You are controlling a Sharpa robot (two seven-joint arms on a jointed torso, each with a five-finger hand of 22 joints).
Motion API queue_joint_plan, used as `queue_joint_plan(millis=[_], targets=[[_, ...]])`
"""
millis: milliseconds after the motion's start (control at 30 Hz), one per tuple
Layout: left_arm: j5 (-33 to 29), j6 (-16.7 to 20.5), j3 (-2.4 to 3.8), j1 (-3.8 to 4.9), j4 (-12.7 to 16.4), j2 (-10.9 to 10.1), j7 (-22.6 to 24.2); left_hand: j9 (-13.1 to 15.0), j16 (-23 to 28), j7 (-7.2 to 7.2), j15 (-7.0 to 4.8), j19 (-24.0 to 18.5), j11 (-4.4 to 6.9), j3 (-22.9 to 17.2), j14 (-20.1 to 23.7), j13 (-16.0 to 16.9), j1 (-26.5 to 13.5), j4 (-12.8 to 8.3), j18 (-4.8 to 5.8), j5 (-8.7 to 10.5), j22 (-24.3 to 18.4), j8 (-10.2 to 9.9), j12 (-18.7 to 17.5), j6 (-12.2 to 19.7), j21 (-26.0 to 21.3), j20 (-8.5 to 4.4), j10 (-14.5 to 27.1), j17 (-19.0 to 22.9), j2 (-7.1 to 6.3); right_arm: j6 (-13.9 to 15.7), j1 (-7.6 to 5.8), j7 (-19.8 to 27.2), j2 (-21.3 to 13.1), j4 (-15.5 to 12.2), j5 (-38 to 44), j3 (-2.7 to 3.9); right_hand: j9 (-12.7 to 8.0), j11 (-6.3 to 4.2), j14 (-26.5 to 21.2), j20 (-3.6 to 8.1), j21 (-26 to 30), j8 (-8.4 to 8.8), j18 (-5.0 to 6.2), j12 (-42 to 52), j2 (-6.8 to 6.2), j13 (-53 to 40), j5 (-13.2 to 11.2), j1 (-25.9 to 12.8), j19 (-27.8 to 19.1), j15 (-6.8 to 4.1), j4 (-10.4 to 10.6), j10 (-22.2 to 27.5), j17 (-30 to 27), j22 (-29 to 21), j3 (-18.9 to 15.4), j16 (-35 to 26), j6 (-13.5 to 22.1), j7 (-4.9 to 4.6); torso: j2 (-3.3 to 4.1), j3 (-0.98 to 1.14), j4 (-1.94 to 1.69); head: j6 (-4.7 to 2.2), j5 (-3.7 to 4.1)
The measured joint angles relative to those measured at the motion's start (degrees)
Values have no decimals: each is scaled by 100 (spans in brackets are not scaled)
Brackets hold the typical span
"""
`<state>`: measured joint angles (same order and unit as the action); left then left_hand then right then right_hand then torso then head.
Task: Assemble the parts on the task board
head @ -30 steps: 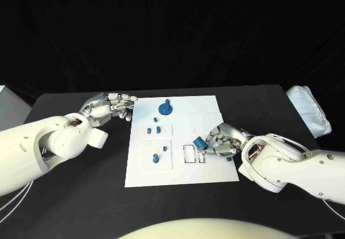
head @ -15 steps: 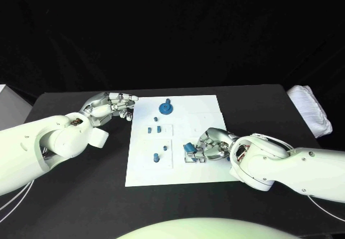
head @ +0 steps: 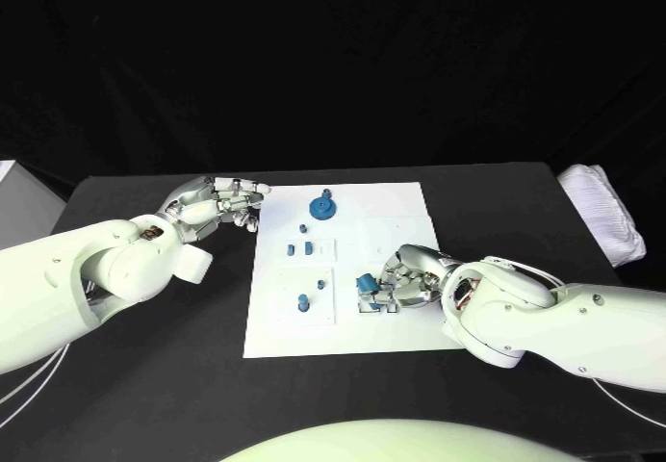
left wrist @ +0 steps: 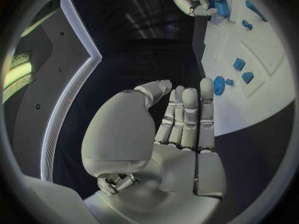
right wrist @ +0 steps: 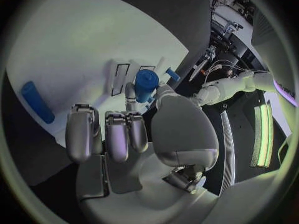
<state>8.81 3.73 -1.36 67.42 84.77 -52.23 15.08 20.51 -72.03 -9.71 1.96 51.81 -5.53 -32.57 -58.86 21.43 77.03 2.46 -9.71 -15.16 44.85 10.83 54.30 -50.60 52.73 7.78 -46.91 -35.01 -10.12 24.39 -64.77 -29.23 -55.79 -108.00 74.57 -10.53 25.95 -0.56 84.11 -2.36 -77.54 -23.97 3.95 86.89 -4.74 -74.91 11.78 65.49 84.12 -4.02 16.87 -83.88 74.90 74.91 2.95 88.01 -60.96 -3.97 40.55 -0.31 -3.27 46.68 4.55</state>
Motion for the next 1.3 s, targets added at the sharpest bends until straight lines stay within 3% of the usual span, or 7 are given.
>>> queue_joint_plan(millis=[167,333,533,800,967,1100,1300], targets=[[0,-3,0,0,-3,-2,-5,-5,0,0,0,0,0,0,0,-7,0,0,0,0,0,0,0,0,0,0,0,0,0,-51,6,-52,13,24,61,-4,16,-1,-19,0,0,-55,0,0,-61,0,68,-335,0,-19,-10,0,0,0,-274,0,-86,87,-1,1,1,7,1],[0,-7,0,0,-5,-5,-11,-5,0,0,0,0,0,0,0,-7,0,0,0,0,0,0,0,0,0,0,0,0,0,-84,15,-93,11,29,108,-7,39,-1,-19,0,52,-89,0,-93,-219,0,-513,-805,0,-19,18,1,0,-1,-891,0,6,61,-4,1,2,9,6],[0,-14,0,0,-5,-10,-22,-5,0,0,0,0,0,0,0,-7,0,0,0,0,0,0,0,0,0,0,0,-1,0,-74,19,-105,-2,16,197,-8,39,-1,-19,0,91,-89,0,-165,-318,0,-545,-1037,0,-19,29,1,0,0,-1036,0,46,61,-5,1,3,4,8],[0,-21,-1,0,-5,-19,-32,-5,0,0,0,0,0,0,0,-7,0,0,0,0,-4,0,0,0,0,0,0,-1,0,-21,31,-93,-82,-47,336,-8,38,-1,-19,0,91,-105,0,-171,-317,0,-545,-1036,0,-19,29,1,5,4,-1036,0,66,42,-5,3,1,3,10],[0,-24,-1,0,-12,-25,-36,-5,0,0,0,0,0,0,0,-7,0,0,0,0,-9,0,0,0,0,0,0,-1,0,7,35,28,-197,-121,353,-8,38,-1,-19,0,90,-141,0,-171,-97,1,-430,-458,0,-19,-11,1,4,3,-916,0,93,55,-7,4,2,10,-3],[0,-24,-1,0,-19,-28,-39,-5,0,0,0,0,0,0,0,-7,0,0,0,0,-9,0,0,0,0,0,0,-1,0,13,39,170,-260,-165,336,-8,38,-1,-19,0,90,-174,0,-171,-114,1,-454,108,-1,-19,-25,1,4,3,-831,0,93,55,-5,7,5,12,-11],[0,-27,-2,-1,-27,-28,-43,-4,0,0,0,0,0,0,0,-7,0,0,0,0,-9,0,0,0,0,0,0,-1,0,14,46,308,-302,-182,313,-8,37,-1,-19,-1,90,-174,0,-171,-152,0,-514,397,-1,-19,-26,1,4,2,-710,22,93,55,-3,5,7,19,-11]])
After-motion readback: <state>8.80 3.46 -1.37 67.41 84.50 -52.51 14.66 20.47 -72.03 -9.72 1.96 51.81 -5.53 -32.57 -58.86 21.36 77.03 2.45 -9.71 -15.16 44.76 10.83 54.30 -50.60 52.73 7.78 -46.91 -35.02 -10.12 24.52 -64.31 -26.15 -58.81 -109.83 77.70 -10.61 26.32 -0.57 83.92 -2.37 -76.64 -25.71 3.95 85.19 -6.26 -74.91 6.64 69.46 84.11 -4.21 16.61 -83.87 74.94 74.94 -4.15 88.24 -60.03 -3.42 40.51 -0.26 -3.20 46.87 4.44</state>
